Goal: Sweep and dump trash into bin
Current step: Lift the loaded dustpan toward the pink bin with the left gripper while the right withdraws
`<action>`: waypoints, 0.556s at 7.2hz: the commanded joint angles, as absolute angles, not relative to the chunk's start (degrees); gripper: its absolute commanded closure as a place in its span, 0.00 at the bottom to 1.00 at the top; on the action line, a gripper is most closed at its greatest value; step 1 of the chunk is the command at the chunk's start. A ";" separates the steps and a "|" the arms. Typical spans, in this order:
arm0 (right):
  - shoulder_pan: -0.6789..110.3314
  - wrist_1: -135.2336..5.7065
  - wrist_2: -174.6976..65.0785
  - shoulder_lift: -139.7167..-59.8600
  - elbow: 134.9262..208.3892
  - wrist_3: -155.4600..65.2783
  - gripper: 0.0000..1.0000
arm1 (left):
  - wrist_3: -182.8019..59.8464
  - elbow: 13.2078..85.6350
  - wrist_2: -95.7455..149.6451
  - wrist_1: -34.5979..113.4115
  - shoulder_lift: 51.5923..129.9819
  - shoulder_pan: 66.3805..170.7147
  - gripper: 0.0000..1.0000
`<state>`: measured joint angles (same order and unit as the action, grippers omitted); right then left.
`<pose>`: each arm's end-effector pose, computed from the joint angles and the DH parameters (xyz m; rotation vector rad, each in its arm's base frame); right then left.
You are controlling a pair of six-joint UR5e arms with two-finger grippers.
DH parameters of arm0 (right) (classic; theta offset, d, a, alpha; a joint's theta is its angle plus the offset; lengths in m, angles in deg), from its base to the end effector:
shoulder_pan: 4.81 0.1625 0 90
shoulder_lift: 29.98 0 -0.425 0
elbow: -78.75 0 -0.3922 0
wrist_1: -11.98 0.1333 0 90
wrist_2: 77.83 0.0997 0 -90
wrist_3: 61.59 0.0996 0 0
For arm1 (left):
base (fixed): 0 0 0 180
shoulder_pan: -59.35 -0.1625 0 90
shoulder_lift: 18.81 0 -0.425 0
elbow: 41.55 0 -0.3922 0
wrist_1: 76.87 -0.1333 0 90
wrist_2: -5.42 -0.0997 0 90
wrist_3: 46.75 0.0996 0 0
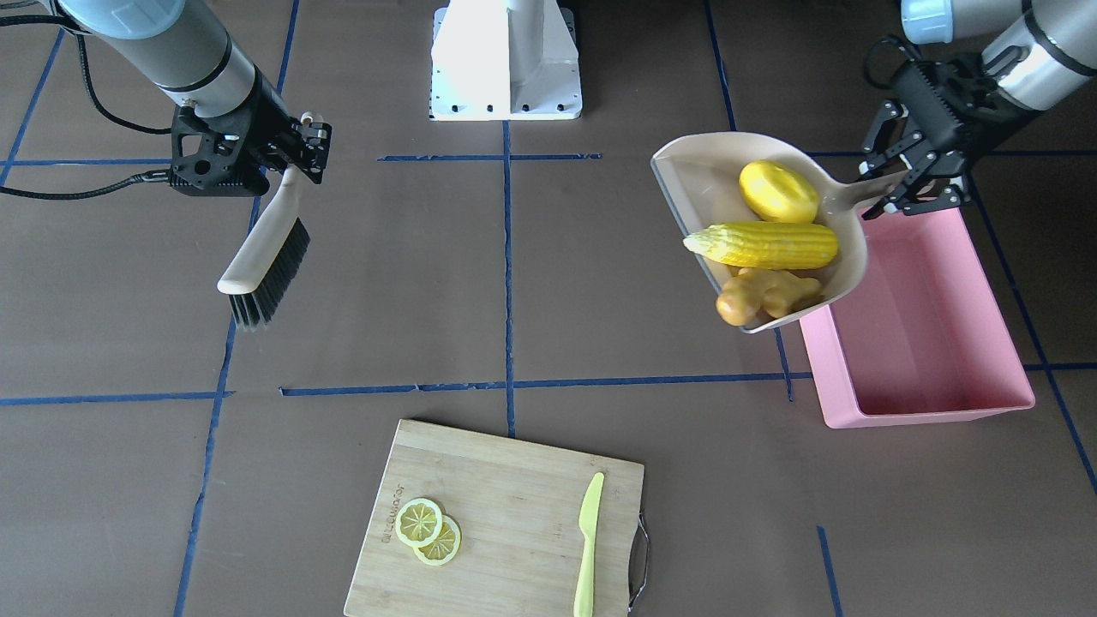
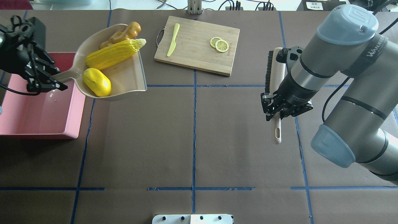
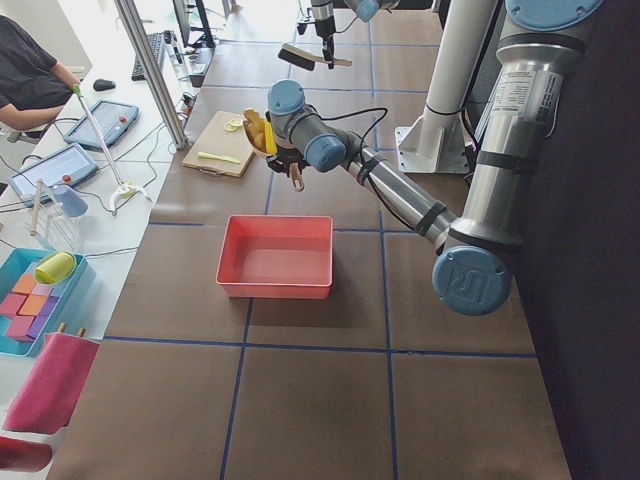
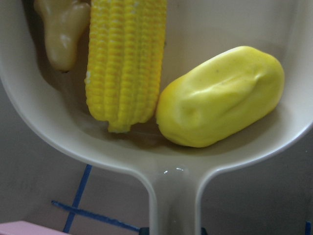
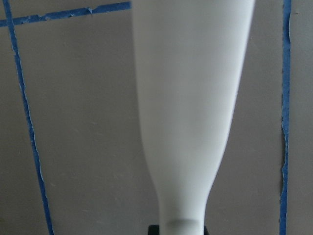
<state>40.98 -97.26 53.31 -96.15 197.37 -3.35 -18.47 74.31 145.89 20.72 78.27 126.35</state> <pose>-0.3246 -0.4309 0.2485 -0.1963 -0.8672 0.0205 0.1428 -0.4809 0.3544 0.7379 0.8574 1.1140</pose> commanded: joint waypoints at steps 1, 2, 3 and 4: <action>42.04 -97.26 53.30 -96.51 197.31 -4.20 1.00 | -9.69 74.12 146.04 20.42 72.19 133.50 1.00; 42.39 -97.26 53.30 -96.51 197.05 -4.29 1.00 | -5.92 73.77 145.87 20.07 70.25 137.27 1.00; 42.83 -97.26 53.30 -96.51 196.62 -4.29 1.00 | -5.62 73.76 145.69 19.55 68.22 139.57 1.00; 43.18 -97.35 53.30 -96.60 196.61 -4.29 1.00 | -4.83 73.68 145.34 19.11 66.55 141.68 1.00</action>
<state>42.71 -97.29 53.30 -96.54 196.78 -4.26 -6.15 73.79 145.68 19.65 68.80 138.78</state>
